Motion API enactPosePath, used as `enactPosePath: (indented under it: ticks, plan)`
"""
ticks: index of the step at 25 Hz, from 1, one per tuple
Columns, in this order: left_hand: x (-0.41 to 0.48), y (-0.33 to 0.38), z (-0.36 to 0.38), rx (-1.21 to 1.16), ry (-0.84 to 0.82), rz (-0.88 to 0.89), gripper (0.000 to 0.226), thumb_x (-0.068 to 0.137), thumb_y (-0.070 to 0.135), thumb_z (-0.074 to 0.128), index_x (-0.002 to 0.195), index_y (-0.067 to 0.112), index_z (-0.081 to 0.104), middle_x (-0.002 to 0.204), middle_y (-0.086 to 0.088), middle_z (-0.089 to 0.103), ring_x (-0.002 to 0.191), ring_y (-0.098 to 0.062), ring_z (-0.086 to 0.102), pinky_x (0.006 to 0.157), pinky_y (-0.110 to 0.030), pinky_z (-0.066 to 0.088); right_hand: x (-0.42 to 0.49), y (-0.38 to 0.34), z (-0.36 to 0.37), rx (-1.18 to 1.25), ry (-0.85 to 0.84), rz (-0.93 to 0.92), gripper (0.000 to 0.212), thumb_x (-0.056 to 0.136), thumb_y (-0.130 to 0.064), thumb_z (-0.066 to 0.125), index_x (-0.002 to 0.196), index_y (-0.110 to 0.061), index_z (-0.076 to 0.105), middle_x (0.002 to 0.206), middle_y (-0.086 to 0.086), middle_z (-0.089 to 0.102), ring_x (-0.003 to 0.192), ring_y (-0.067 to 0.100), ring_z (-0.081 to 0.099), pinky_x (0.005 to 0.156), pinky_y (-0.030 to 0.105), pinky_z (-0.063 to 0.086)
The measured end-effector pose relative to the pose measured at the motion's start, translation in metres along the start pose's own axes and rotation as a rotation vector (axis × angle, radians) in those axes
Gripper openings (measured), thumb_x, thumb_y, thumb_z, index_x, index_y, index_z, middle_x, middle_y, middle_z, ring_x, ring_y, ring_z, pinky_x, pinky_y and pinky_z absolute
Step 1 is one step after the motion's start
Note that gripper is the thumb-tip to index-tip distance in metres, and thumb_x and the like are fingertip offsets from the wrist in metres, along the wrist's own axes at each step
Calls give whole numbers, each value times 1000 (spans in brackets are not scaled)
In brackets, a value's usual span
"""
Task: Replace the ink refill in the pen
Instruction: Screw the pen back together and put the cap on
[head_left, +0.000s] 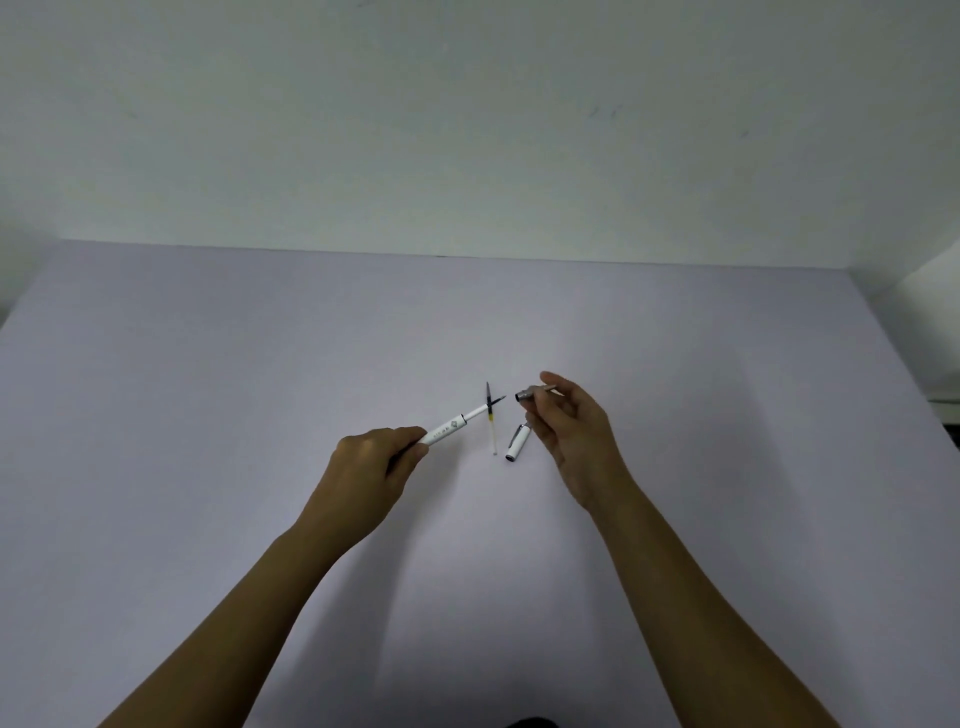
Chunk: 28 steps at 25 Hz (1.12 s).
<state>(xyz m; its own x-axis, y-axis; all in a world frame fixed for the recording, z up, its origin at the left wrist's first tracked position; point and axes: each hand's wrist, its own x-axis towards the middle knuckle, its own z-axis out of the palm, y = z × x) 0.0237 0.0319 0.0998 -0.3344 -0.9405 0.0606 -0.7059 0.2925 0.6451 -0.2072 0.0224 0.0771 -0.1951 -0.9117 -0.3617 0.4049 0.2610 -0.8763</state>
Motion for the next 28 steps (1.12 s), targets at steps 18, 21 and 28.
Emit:
enactPosePath:
  ticks: [18,21,28]
  plan:
    - [-13,10,-12,54,6,46,11,90,15,56,93,13,66,59,2,52,52,-17,43,52,-26,34,-31,-8,17,-335,-129,-114,16,89,-13,61,89,-29,63,86,-13,74,90,7,69,85,36,50]
    - [-14,9,-18,9,24,34,11,90,14,57,96,16,67,60,3,52,53,-7,43,53,-15,32,-32,-17,14,-411,-212,-157,18,87,-8,62,85,-26,63,91,-9,74,92,8,69,81,28,51]
    - [-16,13,-25,-41,61,70,12,89,16,59,96,21,67,60,-1,57,64,-14,47,57,-13,34,-46,-23,27,-668,-266,-356,9,86,-18,66,81,-26,65,75,-6,71,67,11,66,58,18,48]
